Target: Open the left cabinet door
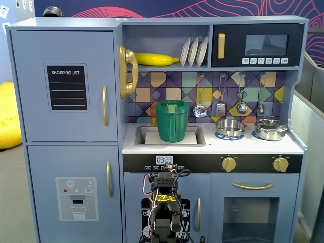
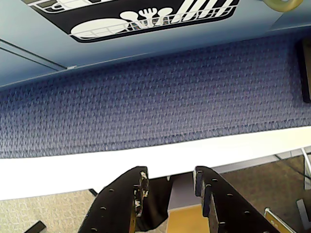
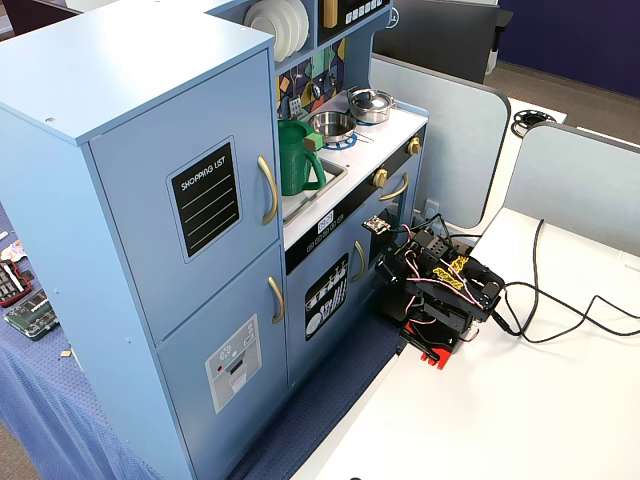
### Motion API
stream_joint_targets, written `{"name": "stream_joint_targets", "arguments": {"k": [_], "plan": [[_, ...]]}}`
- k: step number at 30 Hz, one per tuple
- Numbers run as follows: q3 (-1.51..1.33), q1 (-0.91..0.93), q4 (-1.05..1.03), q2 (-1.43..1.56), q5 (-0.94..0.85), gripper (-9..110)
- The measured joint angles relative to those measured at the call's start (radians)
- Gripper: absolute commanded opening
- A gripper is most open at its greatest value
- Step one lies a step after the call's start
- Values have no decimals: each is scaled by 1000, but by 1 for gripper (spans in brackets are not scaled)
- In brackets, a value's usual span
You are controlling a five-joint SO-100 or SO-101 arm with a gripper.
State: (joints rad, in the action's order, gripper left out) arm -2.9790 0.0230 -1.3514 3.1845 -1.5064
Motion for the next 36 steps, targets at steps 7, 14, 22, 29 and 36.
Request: {"name": "stream_joint_targets", "arguments": {"k": [7, 14, 22, 29, 36], "plan": [[-2, 54, -2, 0, -28, 0], [-2, 46, -2, 0, -25, 0], [-12, 14, 43, -21, -35, 0], [219, -259, 394, -67, -117, 0], [606, -497, 701, -322, -213, 12]]}}
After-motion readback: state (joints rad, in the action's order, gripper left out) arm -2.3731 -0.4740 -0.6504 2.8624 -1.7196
